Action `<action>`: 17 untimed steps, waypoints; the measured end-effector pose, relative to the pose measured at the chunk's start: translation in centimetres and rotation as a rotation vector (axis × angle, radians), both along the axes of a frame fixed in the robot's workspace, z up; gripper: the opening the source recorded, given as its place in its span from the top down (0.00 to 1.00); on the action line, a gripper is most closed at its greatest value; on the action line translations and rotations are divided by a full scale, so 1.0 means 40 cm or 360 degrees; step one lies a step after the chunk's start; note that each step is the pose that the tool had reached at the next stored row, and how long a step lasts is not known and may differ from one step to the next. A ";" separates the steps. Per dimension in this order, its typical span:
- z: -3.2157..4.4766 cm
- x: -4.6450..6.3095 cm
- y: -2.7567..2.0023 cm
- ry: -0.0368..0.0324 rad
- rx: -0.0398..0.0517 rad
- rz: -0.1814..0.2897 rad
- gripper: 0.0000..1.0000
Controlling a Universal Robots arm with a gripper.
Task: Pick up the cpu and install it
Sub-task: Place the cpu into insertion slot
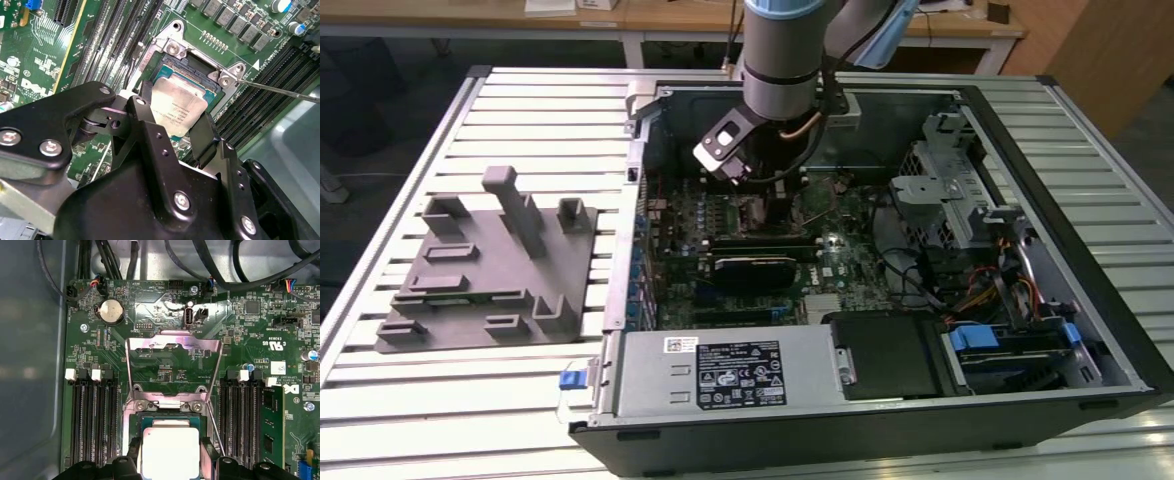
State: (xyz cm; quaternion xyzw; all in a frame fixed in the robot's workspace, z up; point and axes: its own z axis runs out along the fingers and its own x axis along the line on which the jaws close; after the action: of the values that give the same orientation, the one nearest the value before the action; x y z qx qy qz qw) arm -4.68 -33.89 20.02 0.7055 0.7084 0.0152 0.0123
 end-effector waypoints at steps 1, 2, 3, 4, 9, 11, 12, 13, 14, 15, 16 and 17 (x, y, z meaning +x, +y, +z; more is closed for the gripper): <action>-0.001 0.000 0.000 0.0000 0.0000 0.0000 0.46; -0.002 0.000 0.000 0.0000 0.0000 0.0000 0.46; -0.003 0.000 0.000 0.0000 0.0000 0.0000 0.46; -0.004 0.000 0.000 0.0000 0.0000 0.0000 0.46; -0.010 -0.001 0.000 0.0000 0.0000 0.0000 0.46; -0.013 -0.002 0.000 0.0000 0.0000 0.0000 0.46; -0.014 -0.002 0.000 0.0000 0.0000 0.0000 0.46; -0.015 -0.002 0.000 0.0000 0.0000 0.0001 0.46; -0.016 -0.002 0.000 0.0000 0.0000 0.0001 0.46; -0.017 -0.002 0.000 0.0000 0.0000 0.0001 0.46; -0.018 -0.002 0.000 0.0000 0.0000 0.0001 0.46; -0.019 -0.002 0.000 0.0000 0.0000 0.0001 0.46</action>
State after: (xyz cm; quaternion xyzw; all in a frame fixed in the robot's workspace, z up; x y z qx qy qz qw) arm -4.76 -33.89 19.25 0.7053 0.7087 0.0150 0.0123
